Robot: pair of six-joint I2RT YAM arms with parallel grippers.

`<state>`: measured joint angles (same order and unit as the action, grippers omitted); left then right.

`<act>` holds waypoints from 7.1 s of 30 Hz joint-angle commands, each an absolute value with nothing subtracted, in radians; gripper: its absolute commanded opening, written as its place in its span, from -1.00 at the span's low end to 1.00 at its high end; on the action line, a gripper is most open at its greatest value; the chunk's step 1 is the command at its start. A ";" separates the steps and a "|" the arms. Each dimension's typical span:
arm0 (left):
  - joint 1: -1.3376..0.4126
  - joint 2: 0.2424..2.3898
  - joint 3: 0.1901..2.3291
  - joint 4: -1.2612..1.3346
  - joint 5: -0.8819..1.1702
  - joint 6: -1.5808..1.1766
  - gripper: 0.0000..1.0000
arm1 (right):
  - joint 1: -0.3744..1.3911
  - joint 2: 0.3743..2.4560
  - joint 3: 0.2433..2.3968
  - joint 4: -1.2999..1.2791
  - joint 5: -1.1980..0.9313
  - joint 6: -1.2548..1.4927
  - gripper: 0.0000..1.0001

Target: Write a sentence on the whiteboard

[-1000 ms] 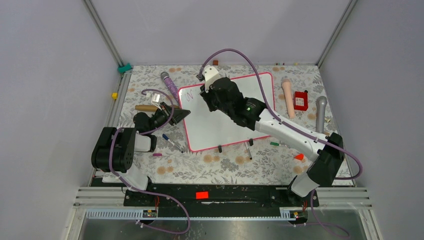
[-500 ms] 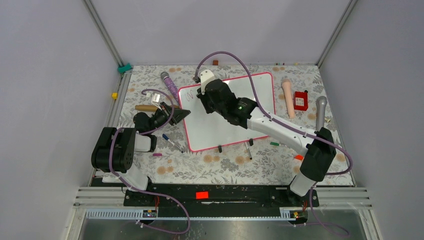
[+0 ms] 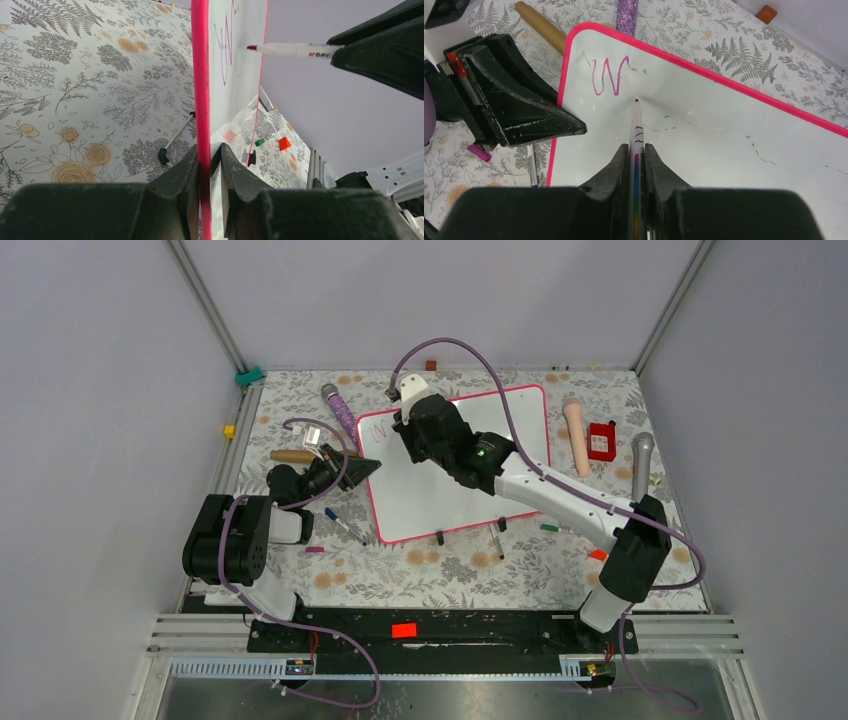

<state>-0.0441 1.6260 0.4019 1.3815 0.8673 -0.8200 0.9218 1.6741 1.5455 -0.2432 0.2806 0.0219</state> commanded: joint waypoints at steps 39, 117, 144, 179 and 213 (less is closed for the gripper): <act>-0.058 1.613 0.407 1.410 0.877 -0.747 -1.00 | 0.925 1.696 1.561 -0.251 0.305 -0.037 -1.00; -0.060 1.606 0.404 1.394 0.873 -0.732 -1.00 | 0.897 1.674 1.622 -0.271 0.326 -0.032 -1.00; -0.060 1.606 0.404 1.391 0.874 -0.730 -1.00 | 0.885 1.682 1.597 -0.273 0.330 -0.032 -1.00; -0.059 1.598 0.404 1.382 0.874 -0.722 -1.00 | 0.877 1.700 1.602 -0.272 0.325 -0.036 -1.00; -0.058 1.601 0.403 1.389 0.877 -0.727 -1.00 | 0.842 1.578 1.561 -0.263 0.276 -0.020 -1.00</act>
<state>-0.0460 1.6180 0.4019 1.3552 0.8650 -0.8078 0.8551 1.6199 1.5688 -0.2810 0.2775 -0.0208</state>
